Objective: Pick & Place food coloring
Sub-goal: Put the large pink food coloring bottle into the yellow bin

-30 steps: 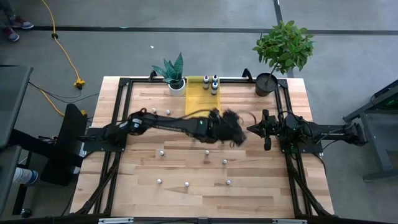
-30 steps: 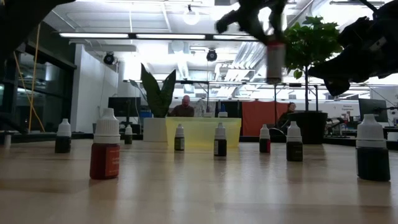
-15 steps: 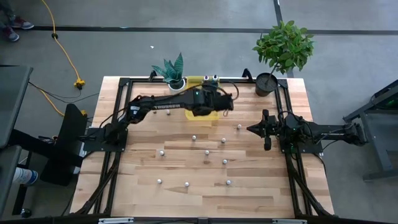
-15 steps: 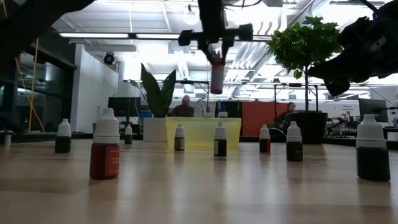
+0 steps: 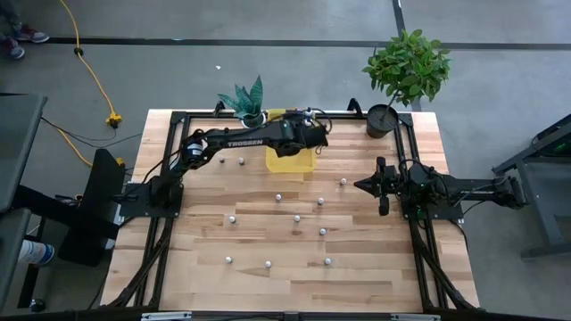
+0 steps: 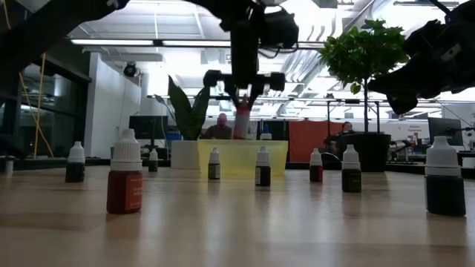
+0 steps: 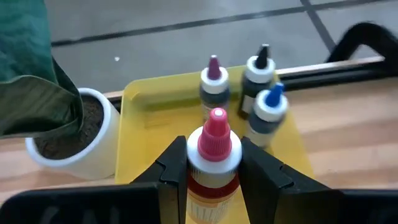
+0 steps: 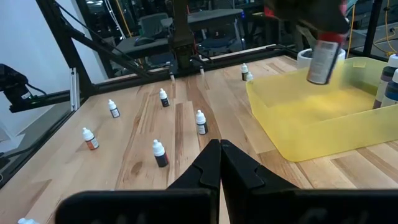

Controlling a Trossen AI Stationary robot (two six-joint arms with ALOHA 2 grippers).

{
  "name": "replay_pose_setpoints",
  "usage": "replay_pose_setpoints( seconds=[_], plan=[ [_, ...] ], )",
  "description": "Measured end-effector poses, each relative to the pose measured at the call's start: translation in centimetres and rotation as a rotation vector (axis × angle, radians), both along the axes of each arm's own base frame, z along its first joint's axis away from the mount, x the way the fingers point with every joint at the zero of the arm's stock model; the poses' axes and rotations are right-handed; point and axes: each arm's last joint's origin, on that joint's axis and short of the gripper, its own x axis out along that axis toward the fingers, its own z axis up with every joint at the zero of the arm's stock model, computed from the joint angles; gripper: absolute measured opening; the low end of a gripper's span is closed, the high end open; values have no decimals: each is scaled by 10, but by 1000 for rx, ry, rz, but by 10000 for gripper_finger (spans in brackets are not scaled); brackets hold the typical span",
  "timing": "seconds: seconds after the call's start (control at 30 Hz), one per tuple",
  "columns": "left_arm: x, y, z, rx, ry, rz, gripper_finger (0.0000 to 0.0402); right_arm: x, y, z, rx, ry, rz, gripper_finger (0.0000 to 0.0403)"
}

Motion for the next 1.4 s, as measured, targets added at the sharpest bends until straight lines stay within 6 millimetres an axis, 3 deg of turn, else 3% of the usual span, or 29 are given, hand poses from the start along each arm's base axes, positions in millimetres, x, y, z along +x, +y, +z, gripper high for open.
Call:
replay_pose_setpoints(
  seconds=[0.23, 0.8, 1.4],
  plan=[
    [0, 27, -18, 14, -70, 58, 90, 0, 0, 0, 0, 0, 0, 0],
    [-6, 49, -64, 103, -47, 70, 90, 0, 0, 0, 0, 0, 0, 0],
    [-10, 77, -73, 101, -87, 83, 90, 0, 0, 0, 0, 0, 0, 0]
  ],
)
